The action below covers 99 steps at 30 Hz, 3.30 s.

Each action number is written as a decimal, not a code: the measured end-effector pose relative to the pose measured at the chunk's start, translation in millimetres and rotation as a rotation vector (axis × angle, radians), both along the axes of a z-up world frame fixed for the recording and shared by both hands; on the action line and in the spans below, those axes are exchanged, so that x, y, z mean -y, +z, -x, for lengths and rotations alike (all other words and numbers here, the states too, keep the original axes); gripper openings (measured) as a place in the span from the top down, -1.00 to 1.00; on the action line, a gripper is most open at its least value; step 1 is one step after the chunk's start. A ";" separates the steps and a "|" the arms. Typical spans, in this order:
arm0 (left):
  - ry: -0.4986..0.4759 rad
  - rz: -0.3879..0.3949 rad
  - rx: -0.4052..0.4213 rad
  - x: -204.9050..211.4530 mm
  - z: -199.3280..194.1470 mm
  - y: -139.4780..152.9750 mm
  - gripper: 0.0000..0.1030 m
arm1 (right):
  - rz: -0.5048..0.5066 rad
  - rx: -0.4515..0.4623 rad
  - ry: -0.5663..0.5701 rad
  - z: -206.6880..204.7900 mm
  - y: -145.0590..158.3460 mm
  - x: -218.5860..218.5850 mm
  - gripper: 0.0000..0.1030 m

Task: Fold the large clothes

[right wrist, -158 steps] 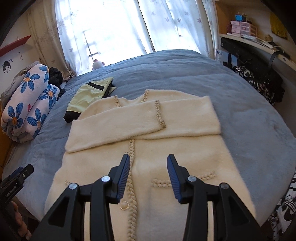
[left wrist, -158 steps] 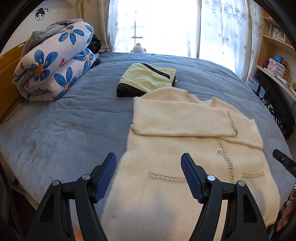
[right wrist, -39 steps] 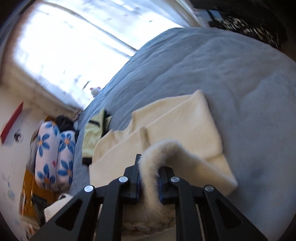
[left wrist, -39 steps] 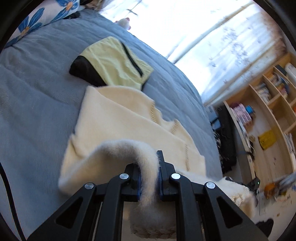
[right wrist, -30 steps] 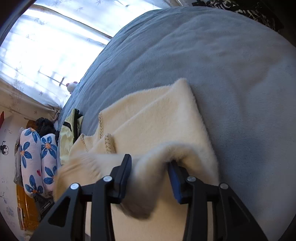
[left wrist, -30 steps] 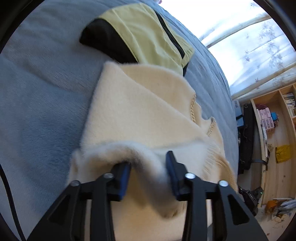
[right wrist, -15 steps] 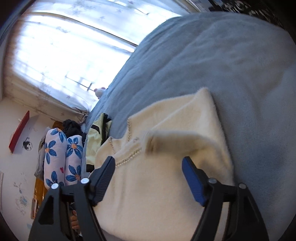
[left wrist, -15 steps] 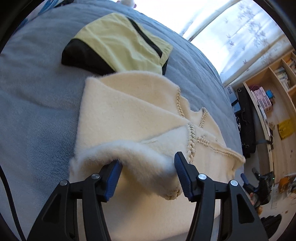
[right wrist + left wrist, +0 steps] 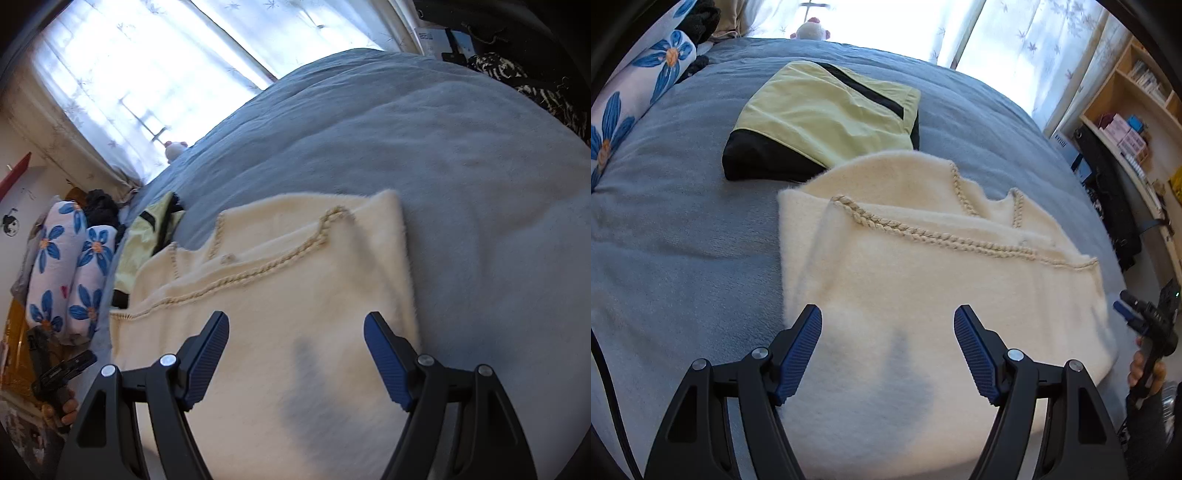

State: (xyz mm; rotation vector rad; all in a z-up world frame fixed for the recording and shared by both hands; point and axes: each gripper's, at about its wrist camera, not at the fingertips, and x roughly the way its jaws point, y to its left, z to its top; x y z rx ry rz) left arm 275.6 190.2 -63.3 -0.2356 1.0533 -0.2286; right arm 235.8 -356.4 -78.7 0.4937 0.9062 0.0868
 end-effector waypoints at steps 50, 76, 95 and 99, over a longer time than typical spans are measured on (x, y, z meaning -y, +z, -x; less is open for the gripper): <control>0.134 -0.492 0.382 39.7 -56.3 62.0 0.88 | 0.518 0.251 -0.041 -58.7 82.9 -33.8 0.85; 0.287 -0.507 0.198 32.4 -148.9 -54.5 0.10 | 0.504 -0.101 -0.149 -157.6 -33.3 -21.2 0.39; 0.066 -0.218 0.111 148.5 17.9 -35.1 0.07 | 0.262 -0.025 0.220 -36.7 -17.8 -197.3 0.38; 0.093 -0.255 0.139 137.9 31.2 -44.7 -0.07 | 0.260 -0.007 0.225 -17.1 -27.5 -188.6 0.39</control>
